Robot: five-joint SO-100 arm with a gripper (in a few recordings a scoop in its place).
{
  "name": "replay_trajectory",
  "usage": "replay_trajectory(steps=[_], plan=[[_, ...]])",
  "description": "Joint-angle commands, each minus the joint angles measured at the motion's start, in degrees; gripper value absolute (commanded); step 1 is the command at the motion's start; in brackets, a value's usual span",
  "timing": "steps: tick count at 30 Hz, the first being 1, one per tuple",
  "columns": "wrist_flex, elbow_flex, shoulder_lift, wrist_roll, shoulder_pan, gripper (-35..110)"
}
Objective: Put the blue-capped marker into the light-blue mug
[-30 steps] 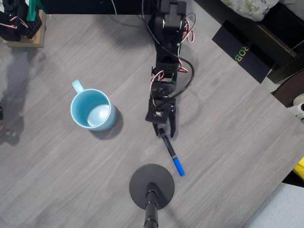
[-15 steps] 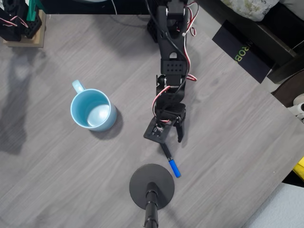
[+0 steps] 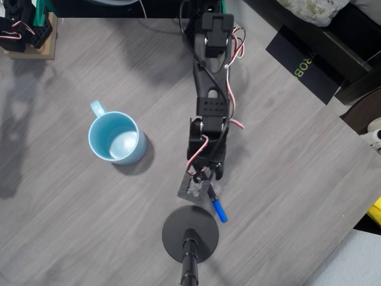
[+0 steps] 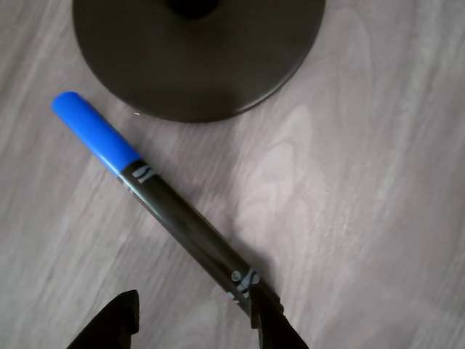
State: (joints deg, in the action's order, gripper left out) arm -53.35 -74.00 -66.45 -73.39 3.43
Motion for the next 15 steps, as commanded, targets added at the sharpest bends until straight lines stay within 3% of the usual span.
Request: replay_trajectory(steps=[1,15], plan=[[-1.6,3.7,0.5,-1.8,-0.3,23],[-4.3,9.0,7.8,-4.7,1.3,23]])
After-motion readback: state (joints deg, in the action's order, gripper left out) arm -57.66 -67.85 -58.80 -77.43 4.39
